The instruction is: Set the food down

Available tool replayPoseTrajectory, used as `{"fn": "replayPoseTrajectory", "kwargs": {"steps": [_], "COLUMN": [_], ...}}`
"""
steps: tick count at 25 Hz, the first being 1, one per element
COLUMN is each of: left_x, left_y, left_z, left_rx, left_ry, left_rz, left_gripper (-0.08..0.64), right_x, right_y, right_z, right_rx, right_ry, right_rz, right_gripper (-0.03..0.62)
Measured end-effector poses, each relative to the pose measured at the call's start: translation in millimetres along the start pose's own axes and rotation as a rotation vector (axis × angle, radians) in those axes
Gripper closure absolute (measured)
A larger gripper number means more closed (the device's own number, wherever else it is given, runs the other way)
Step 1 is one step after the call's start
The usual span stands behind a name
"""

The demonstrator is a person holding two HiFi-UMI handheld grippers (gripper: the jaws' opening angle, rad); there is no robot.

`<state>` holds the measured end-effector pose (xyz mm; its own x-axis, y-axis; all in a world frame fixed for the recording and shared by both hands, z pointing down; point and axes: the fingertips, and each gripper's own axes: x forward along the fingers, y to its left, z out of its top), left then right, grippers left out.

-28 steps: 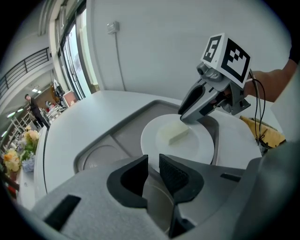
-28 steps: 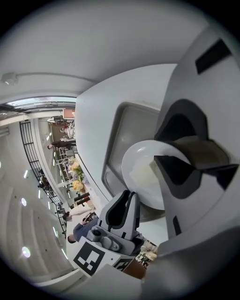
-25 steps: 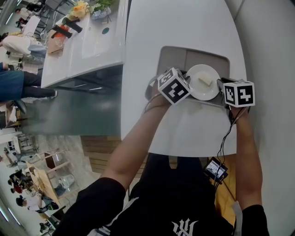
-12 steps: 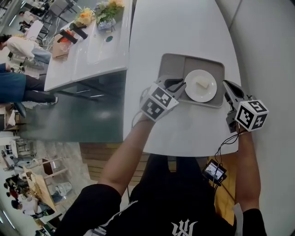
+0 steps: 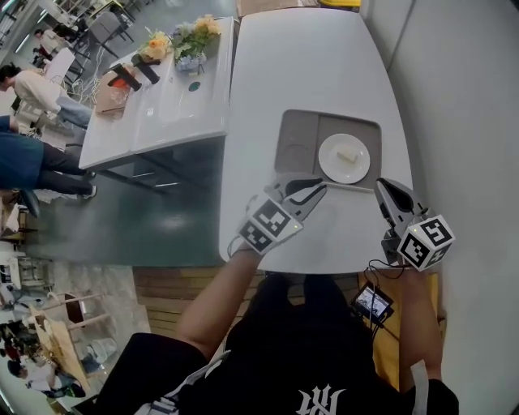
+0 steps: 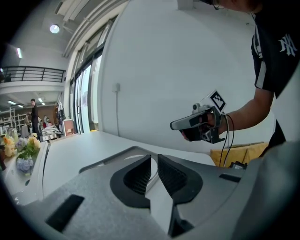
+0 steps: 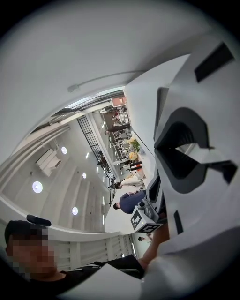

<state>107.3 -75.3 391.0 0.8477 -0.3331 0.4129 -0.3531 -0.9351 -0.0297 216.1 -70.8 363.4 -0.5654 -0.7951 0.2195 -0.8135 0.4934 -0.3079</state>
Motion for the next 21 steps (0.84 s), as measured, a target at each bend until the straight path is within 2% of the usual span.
{"fn": "replayPoseTrajectory", "kwargs": {"steps": [8, 16, 21], "left_x": [-47.1, -76.9, -108.5], "left_y": [-19.3, -27.1, -37.7], "left_z": [-21.4, -21.2, -25.6], "left_rx": [-0.021, 0.027, 0.065], "left_ry": [-0.058, -0.072, -0.061], "left_rz": [-0.054, -0.124, -0.193], "left_gripper": [0.518, 0.518, 0.518], "right_x": [-27.2, -21.4, -20.2], "right_y": [41.4, 80.8, 108.2], "right_z": [-12.5, -13.8, -9.7], "right_rx": [-0.029, -0.055, -0.054], "right_ry": [-0.041, -0.064, -0.073], "right_rz": [0.001, -0.031, -0.051], "right_gripper": [0.589, 0.589, 0.589]}}
